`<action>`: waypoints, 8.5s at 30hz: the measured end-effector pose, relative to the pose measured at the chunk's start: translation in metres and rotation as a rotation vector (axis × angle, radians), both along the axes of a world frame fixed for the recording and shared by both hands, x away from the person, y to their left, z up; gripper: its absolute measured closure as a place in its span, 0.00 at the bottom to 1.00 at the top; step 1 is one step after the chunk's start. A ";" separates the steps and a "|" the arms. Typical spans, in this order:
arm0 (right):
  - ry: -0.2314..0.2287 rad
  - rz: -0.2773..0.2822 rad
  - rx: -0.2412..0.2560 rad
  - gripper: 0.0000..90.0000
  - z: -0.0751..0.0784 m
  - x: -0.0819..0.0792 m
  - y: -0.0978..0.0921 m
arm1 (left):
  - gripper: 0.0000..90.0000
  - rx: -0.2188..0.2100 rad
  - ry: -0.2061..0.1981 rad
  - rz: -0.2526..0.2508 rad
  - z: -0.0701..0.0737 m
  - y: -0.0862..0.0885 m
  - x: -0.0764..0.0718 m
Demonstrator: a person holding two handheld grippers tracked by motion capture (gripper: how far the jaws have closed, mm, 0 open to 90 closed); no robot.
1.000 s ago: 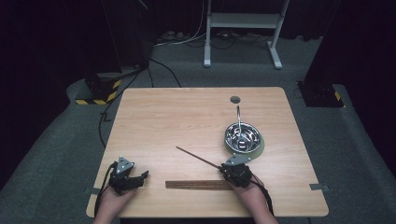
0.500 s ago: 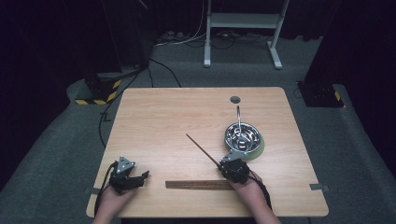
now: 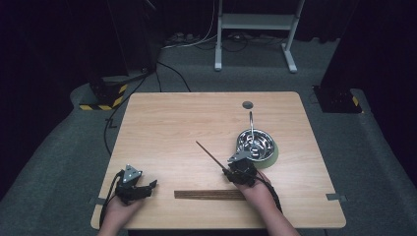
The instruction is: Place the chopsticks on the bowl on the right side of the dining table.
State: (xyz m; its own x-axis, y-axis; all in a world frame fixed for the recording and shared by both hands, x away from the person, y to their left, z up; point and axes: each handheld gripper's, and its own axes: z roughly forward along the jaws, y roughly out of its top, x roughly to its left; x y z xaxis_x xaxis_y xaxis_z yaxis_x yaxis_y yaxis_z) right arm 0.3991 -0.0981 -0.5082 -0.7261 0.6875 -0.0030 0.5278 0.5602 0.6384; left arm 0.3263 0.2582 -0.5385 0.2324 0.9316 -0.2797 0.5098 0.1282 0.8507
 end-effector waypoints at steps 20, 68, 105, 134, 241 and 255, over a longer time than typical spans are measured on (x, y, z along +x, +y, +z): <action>0.012 0.007 -0.045 0.78 0.002 0.014 0.017 | 0.30 -0.009 -0.005 -0.004 0.000 -0.001 0.000; 0.007 0.037 -0.100 0.93 0.005 0.012 0.016 | 0.30 -0.014 -0.008 -0.005 0.000 -0.001 0.000; -0.105 0.003 0.031 0.93 0.057 -0.010 -0.032 | 0.30 0.002 0.000 -0.008 0.000 0.000 -0.001; -0.100 -0.130 -0.010 0.93 0.055 0.027 -0.085 | 0.30 0.002 -0.002 -0.007 0.000 -0.001 -0.003; -0.043 -0.028 0.165 0.83 -0.012 -0.055 -0.055 | 0.30 -0.006 0.000 -0.002 0.000 -0.002 -0.002; -0.058 -0.105 0.160 0.83 -0.012 -0.053 -0.063 | 0.30 -0.007 0.000 -0.002 0.000 -0.002 -0.002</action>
State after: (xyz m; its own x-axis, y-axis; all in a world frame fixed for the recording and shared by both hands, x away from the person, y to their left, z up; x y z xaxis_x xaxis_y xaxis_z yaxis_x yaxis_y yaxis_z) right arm 0.3463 -0.1614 -0.5205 -0.6522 0.7546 0.0724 0.5376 0.3930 0.7460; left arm 0.3243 0.2566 -0.5383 0.2338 0.9293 -0.2860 0.5104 0.1331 0.8496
